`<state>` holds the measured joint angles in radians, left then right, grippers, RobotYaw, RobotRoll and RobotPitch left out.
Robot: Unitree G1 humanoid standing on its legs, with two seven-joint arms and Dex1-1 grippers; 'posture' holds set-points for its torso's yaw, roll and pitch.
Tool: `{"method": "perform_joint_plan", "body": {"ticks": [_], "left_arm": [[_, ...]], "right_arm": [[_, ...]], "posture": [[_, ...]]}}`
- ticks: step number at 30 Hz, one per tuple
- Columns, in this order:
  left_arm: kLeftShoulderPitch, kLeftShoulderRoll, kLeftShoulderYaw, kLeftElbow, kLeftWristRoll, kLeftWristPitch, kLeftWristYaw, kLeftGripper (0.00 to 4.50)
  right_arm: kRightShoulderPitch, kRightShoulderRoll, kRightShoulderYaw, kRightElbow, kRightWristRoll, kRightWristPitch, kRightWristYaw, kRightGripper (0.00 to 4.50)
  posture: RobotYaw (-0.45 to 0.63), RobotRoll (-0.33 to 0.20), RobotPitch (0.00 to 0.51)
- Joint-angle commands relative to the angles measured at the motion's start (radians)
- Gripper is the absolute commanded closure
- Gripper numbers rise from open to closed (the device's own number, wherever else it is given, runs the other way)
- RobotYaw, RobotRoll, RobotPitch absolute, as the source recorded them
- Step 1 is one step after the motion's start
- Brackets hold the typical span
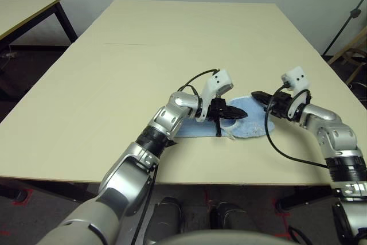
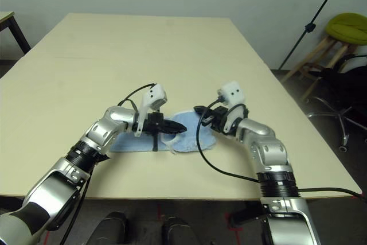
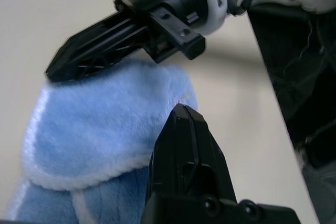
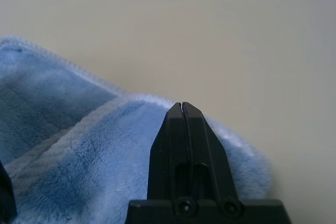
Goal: Fold the towel and set it aside.
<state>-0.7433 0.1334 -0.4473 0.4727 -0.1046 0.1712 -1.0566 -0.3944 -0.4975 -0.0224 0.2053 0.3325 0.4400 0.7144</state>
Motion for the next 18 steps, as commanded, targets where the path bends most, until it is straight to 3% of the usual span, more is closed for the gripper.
{"method": "perform_joint_plan", "body": {"ticks": [1,10,18], "left_arm": [[0.004,0.001,-0.027,0.057,0.062,-0.029,0.005,4.49],[0.071,0.05,-0.013,0.082,0.103,-0.026,-0.006,4.49],[0.137,0.089,0.133,-0.162,-0.027,0.198,0.019,4.49]], "right_arm": [[0.0,0.016,0.02,0.033,-0.033,-0.005,-0.009,4.47],[0.002,0.02,0.055,0.158,-0.116,-0.075,0.01,4.47],[-0.029,0.009,0.016,0.127,-0.072,-0.089,0.074,4.47]], "posture": [[0.08,0.0,0.065],[0.09,0.0,0.07],[0.1,0.0,0.073]]}}
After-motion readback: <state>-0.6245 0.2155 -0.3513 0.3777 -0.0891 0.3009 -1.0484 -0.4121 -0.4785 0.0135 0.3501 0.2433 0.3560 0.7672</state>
